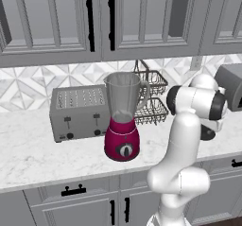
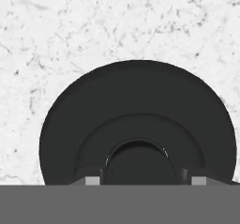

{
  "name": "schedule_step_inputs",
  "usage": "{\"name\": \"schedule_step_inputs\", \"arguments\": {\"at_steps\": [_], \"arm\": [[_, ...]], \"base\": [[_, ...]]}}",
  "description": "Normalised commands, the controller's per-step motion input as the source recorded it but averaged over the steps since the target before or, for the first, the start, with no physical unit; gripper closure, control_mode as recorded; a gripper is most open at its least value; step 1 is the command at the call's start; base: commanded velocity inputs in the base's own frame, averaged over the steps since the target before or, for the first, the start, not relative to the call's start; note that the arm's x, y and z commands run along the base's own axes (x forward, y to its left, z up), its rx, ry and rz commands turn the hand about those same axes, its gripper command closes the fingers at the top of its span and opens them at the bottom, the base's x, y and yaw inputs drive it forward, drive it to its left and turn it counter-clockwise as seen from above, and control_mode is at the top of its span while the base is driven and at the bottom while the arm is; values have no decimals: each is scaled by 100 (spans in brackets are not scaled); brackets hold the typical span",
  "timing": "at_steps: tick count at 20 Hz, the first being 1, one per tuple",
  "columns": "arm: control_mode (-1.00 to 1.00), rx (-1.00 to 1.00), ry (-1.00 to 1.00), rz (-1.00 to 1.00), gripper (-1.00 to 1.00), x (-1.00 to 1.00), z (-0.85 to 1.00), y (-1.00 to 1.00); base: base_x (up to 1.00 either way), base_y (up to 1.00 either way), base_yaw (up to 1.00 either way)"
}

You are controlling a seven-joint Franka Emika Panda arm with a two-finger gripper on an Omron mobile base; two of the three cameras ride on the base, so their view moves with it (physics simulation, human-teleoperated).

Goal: Close the lid blender by securely placing the lid on top.

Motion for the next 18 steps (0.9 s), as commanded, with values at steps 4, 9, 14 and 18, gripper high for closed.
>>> {"name": "schedule_step_inputs", "arguments": {"at_steps": [4, 9, 14, 18], "arm": [[-100, 0, 0, 0, 100, -4, -55, 5], [-100, 1, -15, -2, 100, -26, 19, 0], [-100, 0, -16, 0, 100, 0, 59, 0], [-100, 0, -15, -2, 100, -10, 78, 0]], "base": [[0, 0, 0], [0, 0, 0], [0, 0, 0], [0, 0, 0]]}}
